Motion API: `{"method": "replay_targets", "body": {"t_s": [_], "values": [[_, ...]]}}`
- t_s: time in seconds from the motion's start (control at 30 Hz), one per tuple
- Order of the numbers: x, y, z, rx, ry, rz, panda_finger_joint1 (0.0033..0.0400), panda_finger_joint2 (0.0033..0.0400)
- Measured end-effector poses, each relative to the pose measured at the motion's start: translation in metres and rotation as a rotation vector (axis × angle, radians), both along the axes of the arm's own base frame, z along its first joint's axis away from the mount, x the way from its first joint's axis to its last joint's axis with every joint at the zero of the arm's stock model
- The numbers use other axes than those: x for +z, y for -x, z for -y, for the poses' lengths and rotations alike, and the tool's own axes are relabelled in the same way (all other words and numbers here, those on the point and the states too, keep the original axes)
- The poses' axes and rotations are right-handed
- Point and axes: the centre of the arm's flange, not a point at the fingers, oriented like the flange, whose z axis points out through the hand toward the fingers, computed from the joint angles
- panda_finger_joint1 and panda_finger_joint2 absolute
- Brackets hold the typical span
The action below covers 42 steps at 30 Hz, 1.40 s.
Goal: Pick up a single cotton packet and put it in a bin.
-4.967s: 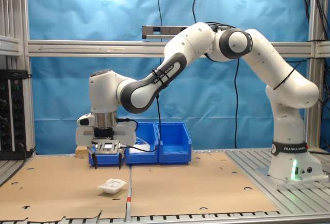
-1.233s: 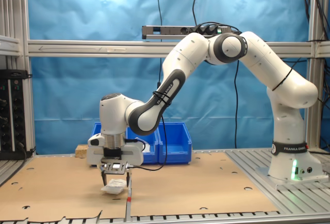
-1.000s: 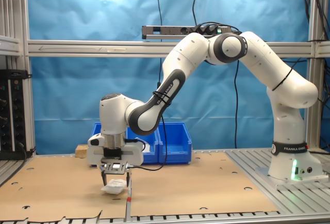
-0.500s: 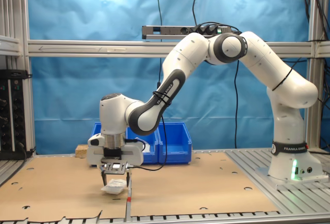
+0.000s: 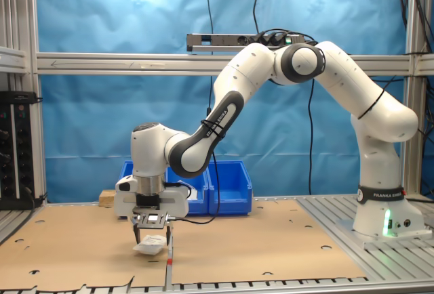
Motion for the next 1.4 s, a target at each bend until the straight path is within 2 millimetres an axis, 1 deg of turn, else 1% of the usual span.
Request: {"method": "replay_targets", "body": {"t_s": [1.0, 1.03, 1.07, 1.1, 1.37, 1.4], "values": [[0.0, 0.0, 0.0, 0.0, 0.0, 0.0, 0.04, 0.04], [0.0, 0.0, 0.0, 0.0, 0.0, 0.0, 0.0348, 0.0348], [0.0, 0.0, 0.0, 0.0, 0.0, 0.0, 0.0348, 0.0348], [0.0, 0.0, 0.0, 0.0, 0.0, 0.0, 0.0264, 0.0264], [0.0, 0.0, 0.0, 0.0, 0.0, 0.0, 0.0264, 0.0264], [0.0, 0.0, 0.0, 0.0, 0.0, 0.0, 0.0092, 0.0092]]}}
